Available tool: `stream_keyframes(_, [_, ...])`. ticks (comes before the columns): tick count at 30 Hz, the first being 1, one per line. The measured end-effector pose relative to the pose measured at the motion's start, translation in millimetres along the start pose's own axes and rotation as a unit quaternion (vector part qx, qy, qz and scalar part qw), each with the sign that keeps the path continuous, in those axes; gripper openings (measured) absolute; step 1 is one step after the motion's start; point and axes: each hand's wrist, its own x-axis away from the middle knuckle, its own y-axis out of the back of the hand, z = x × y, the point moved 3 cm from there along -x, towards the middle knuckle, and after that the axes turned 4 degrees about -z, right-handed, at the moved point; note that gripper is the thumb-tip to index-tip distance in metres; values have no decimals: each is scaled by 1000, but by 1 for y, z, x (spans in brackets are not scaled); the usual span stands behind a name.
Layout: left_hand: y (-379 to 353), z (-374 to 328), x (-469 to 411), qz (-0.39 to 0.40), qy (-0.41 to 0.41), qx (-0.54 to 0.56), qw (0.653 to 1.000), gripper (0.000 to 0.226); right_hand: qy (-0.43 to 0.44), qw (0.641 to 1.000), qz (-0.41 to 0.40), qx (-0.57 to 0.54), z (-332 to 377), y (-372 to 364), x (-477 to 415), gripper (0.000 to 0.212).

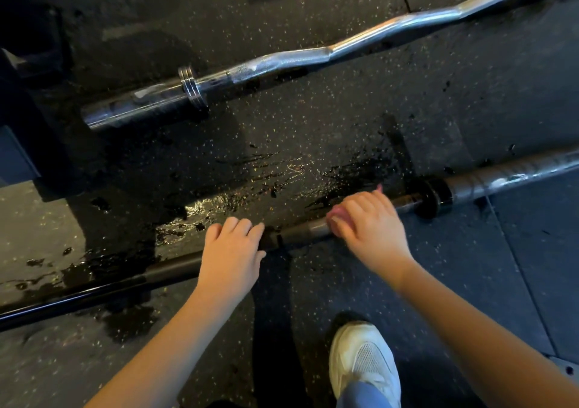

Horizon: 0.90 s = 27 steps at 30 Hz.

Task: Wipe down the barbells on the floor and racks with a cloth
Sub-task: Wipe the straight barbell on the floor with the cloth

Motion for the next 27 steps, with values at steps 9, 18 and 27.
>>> stream_keyframes(9, [3, -24, -28, -3, -49, -5, 999, 36, 20, 1000, -6, -4, 10, -6, 7, 41])
stream_keyframes(18, [16, -13, -57, 71, -35, -4, 997, 38, -157, 986, -44, -29, -8, -4, -5, 43])
stream_keyframes(27, [20, -4, -68, 59, -21, 8, 998, 35, -136, 990, -28, -16, -57, 21, -25, 41])
